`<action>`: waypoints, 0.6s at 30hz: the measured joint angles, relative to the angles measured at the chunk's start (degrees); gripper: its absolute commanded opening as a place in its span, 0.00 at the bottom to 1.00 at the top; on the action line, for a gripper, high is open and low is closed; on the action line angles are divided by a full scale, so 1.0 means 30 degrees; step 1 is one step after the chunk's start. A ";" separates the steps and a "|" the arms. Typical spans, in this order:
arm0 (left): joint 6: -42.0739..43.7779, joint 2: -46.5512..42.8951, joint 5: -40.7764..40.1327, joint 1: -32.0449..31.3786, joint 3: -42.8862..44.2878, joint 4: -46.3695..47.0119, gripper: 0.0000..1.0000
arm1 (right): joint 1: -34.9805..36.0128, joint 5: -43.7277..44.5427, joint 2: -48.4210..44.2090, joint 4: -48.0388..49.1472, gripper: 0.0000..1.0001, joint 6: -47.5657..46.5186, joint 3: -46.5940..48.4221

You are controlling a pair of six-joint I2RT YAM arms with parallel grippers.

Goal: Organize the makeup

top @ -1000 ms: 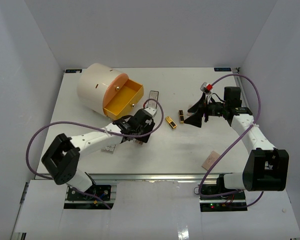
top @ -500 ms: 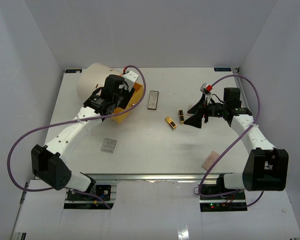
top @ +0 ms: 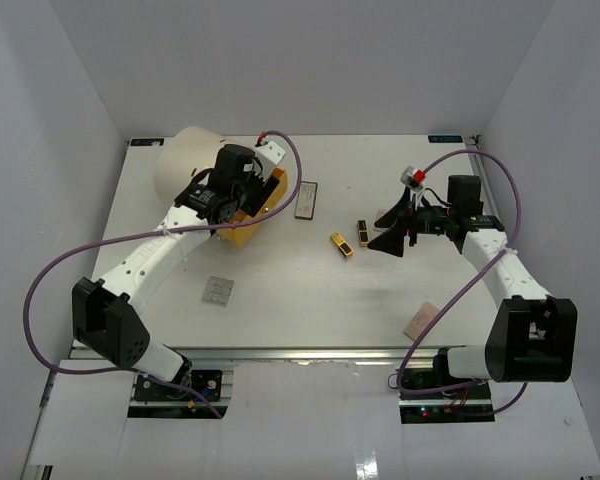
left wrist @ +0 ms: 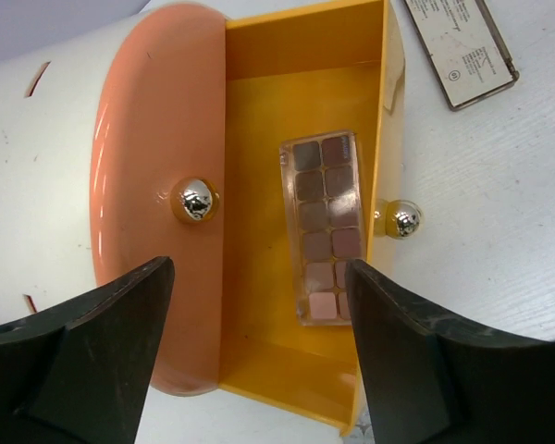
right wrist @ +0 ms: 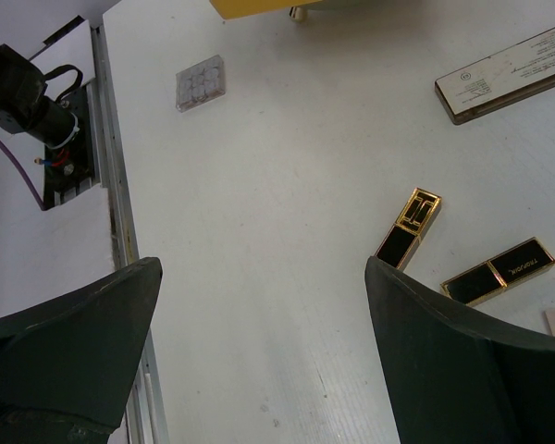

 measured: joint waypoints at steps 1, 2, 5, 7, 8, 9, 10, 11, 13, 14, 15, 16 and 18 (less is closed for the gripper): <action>0.0048 0.0000 -0.0102 0.0000 0.0000 0.0022 0.90 | -0.0007 0.0000 0.0000 0.0004 0.97 0.0000 0.0000; 0.0049 0.0000 -0.0178 -0.0004 0.0000 0.0040 0.90 | -0.0018 0.0004 0.0000 0.0007 0.97 0.0000 0.0000; 0.0049 0.0000 -0.0291 0.0000 0.0000 0.0086 0.90 | -0.0043 0.0007 0.0000 0.0000 0.97 0.0000 0.0000; -0.0006 0.0000 -0.0314 0.0004 0.0002 0.0107 0.90 | -0.0051 0.0042 0.0000 0.0002 0.97 0.0000 0.0000; -0.0096 0.0000 -0.0306 0.0004 0.0007 0.0103 0.91 | -0.0051 0.0102 0.0000 0.0007 0.97 0.0000 0.0000; -0.0385 -0.0027 -0.0216 0.0004 0.0040 0.0058 0.93 | -0.0046 0.0490 -0.0005 0.0024 0.97 0.0120 0.0000; -0.0784 -0.0100 -0.0001 0.0004 0.0099 -0.0014 0.96 | -0.0038 0.1152 -0.0007 0.0104 0.96 0.0383 0.0000; -0.1163 -0.0225 0.0234 0.0004 0.0148 -0.0064 0.98 | -0.0040 0.1977 -0.0004 0.0194 0.95 0.0737 0.0003; -0.2116 -0.0829 0.0781 0.0004 0.0171 -0.0112 0.98 | -0.0038 0.3997 0.0102 0.0268 0.90 0.1631 0.0132; -0.2685 -0.1495 0.1042 0.0004 0.0069 -0.0099 0.98 | 0.0016 0.5232 0.0366 0.0261 0.90 0.2187 0.0396; -0.3262 -0.2291 0.1282 0.0004 -0.0081 -0.0072 0.98 | 0.0096 0.6532 0.0723 0.0247 0.90 0.2773 0.0743; -0.3919 -0.3262 0.1549 0.0004 -0.0381 0.0133 0.98 | 0.0244 0.8019 0.1177 0.0203 0.90 0.3378 0.1149; -0.5287 -0.5810 0.2104 0.0004 -0.1434 0.0638 0.98 | 0.0773 1.1323 0.2510 0.0242 0.90 0.4596 0.2015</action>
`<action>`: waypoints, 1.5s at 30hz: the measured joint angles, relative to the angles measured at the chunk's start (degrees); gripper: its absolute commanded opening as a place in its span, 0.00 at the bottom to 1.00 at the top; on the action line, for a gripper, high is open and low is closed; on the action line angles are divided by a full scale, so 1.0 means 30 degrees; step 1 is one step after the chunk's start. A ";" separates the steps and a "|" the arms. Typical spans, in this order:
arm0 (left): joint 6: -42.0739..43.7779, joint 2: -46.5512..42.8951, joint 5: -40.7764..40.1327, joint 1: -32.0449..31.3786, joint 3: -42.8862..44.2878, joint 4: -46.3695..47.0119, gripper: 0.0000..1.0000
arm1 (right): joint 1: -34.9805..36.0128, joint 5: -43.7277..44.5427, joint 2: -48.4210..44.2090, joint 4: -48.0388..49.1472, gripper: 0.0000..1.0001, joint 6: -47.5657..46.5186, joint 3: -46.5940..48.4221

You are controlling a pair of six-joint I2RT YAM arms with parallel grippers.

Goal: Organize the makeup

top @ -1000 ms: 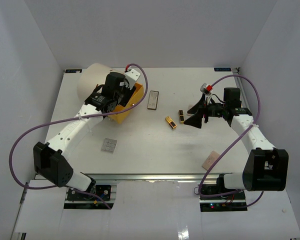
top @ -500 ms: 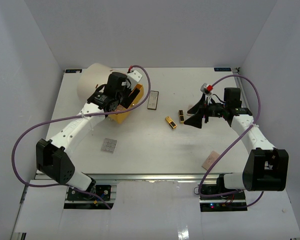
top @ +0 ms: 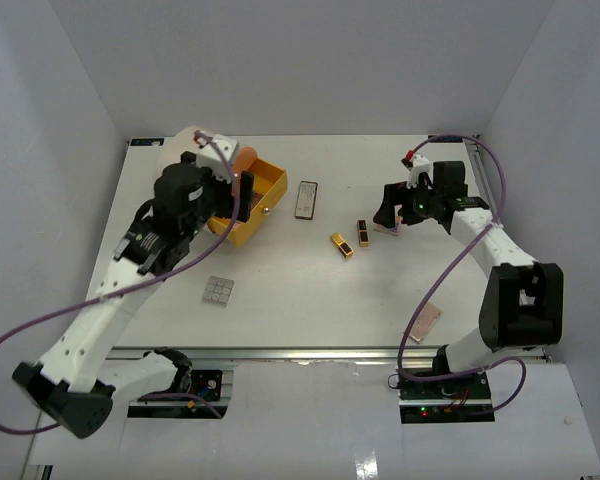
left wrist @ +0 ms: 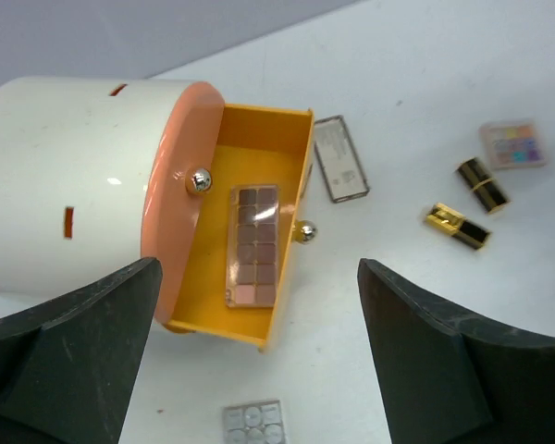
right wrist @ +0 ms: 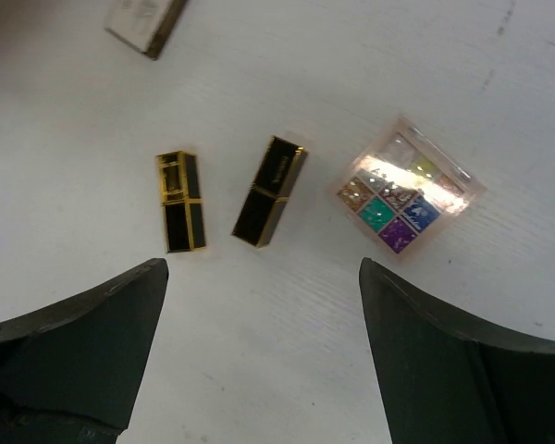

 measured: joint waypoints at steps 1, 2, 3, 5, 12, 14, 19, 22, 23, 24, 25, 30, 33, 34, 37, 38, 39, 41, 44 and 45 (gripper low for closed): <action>-0.0633 -0.1364 0.0262 0.0000 -0.0576 0.0130 0.98 | 0.0299 0.1616 0.0753 0.0101 0.90 0.0596 0.0402; -0.1259 -0.2715 0.0523 0.0000 -0.1160 0.0295 0.98 | 0.0597 0.3206 0.1514 0.0140 0.90 0.1191 0.0813; -0.1839 -0.3980 0.0774 0.0000 -0.1788 0.0695 0.98 | 0.0881 0.4610 0.2326 -0.0234 0.90 0.1779 0.1285; -0.2999 -0.6542 0.1222 0.0000 -0.3337 0.1337 0.98 | 0.1442 0.7292 0.4282 -0.1118 0.90 0.2987 0.2734; -0.5635 -1.1024 0.2021 0.0000 -0.7613 0.0776 0.98 | 0.2217 1.2809 0.9597 -0.2495 0.90 0.5662 0.7206; -0.6033 -1.1392 0.2117 0.0000 -0.8187 0.0375 0.98 | 0.2221 1.3365 1.0112 -0.2675 0.90 0.6005 0.7531; -0.6846 -1.2593 0.2153 0.0000 -0.9043 -0.0429 0.98 | 0.2224 1.3787 1.0745 -0.2848 0.90 0.6686 0.8129; -0.7201 -1.3262 0.2153 0.0000 -0.9223 -0.0589 0.98 | 0.2285 1.3765 1.0863 -0.2822 0.90 0.6968 0.8155; -0.7294 -1.3391 0.2157 0.0000 -0.9281 -0.0588 0.98 | 0.2294 1.3756 1.0876 -0.2821 0.90 0.7011 0.8155; -0.7379 -1.3464 0.2158 0.0000 -0.9364 -0.0600 0.98 | 0.2296 1.3743 1.0922 -0.2821 0.90 0.7032 0.8155; -0.7462 -1.3518 0.2155 0.0000 -0.9460 -0.0633 0.98 | 0.2299 1.3732 1.0988 -0.2821 0.90 0.7044 0.8155; -0.7845 -1.3600 0.2167 0.0000 -0.9829 -0.0854 0.98 | 0.2345 1.3511 1.1222 -0.2733 0.90 0.7066 0.8155; -0.8000 -1.3702 0.2167 0.0000 -0.9829 -0.0949 0.98 | 0.2284 1.3155 1.1208 -0.2725 0.90 0.7186 0.8155; -0.8047 -1.3756 0.2167 0.0000 -0.9829 -0.0951 0.98 | 0.2249 1.3049 1.1203 -0.2720 0.90 0.7241 0.8155; -0.8161 -1.3872 0.2198 0.0000 -0.9829 -0.0957 0.98 | 0.2242 1.3160 1.1202 -0.2668 0.92 0.7435 0.8126; -0.8191 -1.3886 0.2213 0.0000 -0.9829 -0.0962 0.98 | 0.2253 1.3247 1.1179 -0.2603 0.93 0.7471 0.8058; -0.8224 -1.3889 0.2227 0.0000 -0.9829 -0.0966 0.98 | 0.2271 1.3348 1.1132 -0.2487 0.94 0.7494 0.7941; -0.8290 -1.3885 0.2240 0.0000 -0.9829 -0.0966 0.98 | 0.2318 1.3511 1.0973 -0.2108 0.98 0.7511 0.7606; -0.8447 -1.3883 0.2242 0.0000 -0.9847 -0.0966 0.98 | 0.2382 1.3699 1.0749 -0.1572 0.83 0.7503 0.7147; -0.8516 -1.3883 0.2245 0.0000 -0.9858 -0.0966 0.98 | 0.2400 1.3794 1.0678 -0.1421 0.80 0.7500 0.7005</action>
